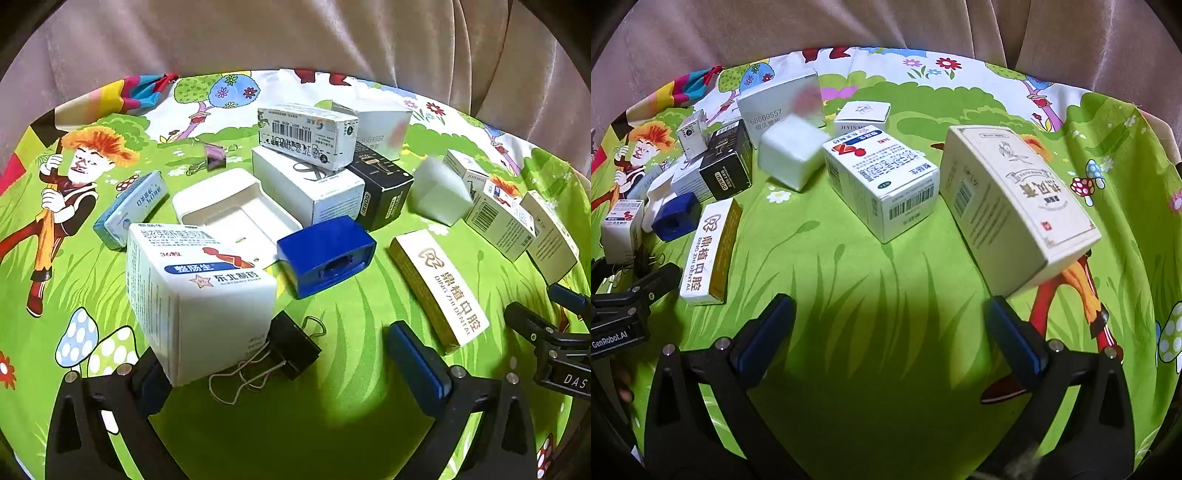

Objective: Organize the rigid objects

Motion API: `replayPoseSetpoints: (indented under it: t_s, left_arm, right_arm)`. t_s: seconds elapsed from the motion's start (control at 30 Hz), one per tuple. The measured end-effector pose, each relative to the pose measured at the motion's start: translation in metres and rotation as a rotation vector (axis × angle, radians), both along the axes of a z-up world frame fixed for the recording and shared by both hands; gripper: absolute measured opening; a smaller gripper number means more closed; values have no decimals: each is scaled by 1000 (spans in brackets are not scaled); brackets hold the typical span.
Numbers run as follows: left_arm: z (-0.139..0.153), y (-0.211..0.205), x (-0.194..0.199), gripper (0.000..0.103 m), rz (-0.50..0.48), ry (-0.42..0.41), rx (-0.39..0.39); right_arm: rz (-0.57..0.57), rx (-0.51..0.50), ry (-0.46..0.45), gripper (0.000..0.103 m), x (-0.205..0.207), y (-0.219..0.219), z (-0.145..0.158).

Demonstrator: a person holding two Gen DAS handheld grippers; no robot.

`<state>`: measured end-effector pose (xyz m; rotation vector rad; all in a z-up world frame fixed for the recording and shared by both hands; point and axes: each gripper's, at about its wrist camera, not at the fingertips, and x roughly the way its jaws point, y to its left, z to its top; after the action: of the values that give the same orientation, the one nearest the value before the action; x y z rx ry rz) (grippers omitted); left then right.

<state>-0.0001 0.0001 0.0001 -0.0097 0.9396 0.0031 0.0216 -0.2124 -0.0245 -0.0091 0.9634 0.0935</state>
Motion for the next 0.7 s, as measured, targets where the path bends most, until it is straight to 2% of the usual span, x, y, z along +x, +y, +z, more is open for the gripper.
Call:
replayPoseSetpoints:
  t_s: [0.7]
  left_arm:
    - [0, 1, -3, 103, 10, -3, 3]
  right_arm:
    - [-1, 0, -12, 103, 0, 0, 0]
